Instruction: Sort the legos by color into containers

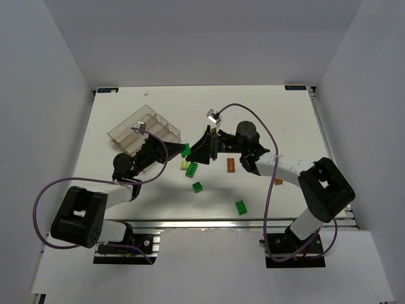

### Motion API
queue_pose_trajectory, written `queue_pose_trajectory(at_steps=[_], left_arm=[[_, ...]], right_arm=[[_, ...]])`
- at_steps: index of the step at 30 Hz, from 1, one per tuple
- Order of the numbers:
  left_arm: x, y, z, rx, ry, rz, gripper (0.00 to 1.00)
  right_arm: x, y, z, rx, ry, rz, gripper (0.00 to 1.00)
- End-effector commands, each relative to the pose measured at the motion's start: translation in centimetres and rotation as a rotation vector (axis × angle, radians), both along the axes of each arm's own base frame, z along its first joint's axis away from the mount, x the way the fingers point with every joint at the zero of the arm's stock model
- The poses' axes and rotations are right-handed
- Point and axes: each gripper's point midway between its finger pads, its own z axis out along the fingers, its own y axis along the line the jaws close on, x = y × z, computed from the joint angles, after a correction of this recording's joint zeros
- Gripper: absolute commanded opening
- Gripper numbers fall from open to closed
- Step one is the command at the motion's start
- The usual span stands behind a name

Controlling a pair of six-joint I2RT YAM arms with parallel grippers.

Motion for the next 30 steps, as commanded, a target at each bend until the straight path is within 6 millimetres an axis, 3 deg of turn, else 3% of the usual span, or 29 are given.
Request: queue_pose_trajectory(at_steps=[1,8,13,20,30], left_arm=[[-4.7,0.9,7.6,-0.125,-0.485,-0.021,0.0],[-4.5,0.8,7.2,-0.12,-0.475,-0.022,0.0],[-4.5,0.8,7.2,-0.119,-0.473,-0.025,0.0],[-4.8,0.6,7.2,-0.117,-0.479,-0.036,0.0],[-5.1,0.3,7.0,-0.112,-0.485,-0.051,0.0]], right_arm=[[-0.5,0.2,3.2,0.09,-0.054,0.047,0.69],[-0.7,-0.1,4.3,0.105,-0.054,0.032,0.68],[-0.5,0.2,4.1,0.101,-0.018,0.033,0.66],[-0.6,0.3,4.2,0.12,0.005,0.05,0.54],[-1.3,0.3,5.2,0.176,0.079,0.095,0.58]])
